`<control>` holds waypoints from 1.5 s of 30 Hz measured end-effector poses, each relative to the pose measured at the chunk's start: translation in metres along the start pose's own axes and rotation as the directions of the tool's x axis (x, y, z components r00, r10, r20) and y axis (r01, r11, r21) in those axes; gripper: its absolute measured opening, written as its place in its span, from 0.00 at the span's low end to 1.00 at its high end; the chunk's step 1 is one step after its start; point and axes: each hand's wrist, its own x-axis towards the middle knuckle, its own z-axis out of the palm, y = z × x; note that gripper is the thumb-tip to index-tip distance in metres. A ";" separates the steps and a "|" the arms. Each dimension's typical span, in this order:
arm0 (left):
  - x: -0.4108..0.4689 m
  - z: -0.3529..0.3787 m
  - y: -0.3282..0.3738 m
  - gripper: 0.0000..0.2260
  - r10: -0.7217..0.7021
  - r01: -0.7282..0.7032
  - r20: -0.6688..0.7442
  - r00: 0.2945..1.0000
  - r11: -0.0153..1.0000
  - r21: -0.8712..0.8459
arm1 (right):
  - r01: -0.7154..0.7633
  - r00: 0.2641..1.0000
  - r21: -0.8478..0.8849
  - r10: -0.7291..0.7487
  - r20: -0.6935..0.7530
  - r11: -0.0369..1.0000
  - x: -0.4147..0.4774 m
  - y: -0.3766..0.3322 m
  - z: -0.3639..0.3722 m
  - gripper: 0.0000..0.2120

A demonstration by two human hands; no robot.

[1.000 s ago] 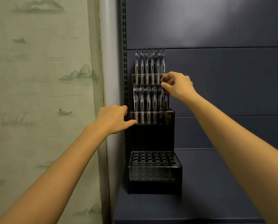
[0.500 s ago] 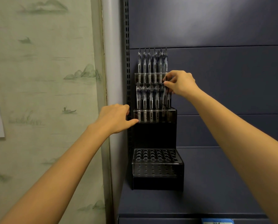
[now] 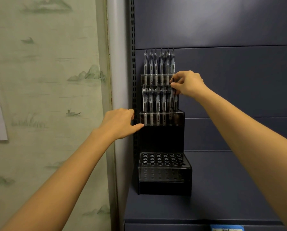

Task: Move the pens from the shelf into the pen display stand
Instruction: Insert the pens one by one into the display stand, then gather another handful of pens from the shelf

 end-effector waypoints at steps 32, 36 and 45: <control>-0.004 0.001 0.027 0.15 0.048 -0.066 -0.096 0.994 0.980 -0.190 | 0.019 0.997 -0.276 -0.040 -0.071 0.961 -0.058 0.044 0.008 0.16; 0.000 0.004 0.054 0.15 0.109 -0.144 -0.138 0.985 0.949 -0.279 | -0.038 0.999 -0.460 0.023 -0.038 0.887 -0.088 0.068 -0.012 0.18; 0.007 0.010 0.166 0.17 0.304 -0.363 -0.203 0.931 0.839 -0.407 | -0.247 0.966 -0.685 0.232 -0.116 0.685 -0.171 0.132 -0.082 0.20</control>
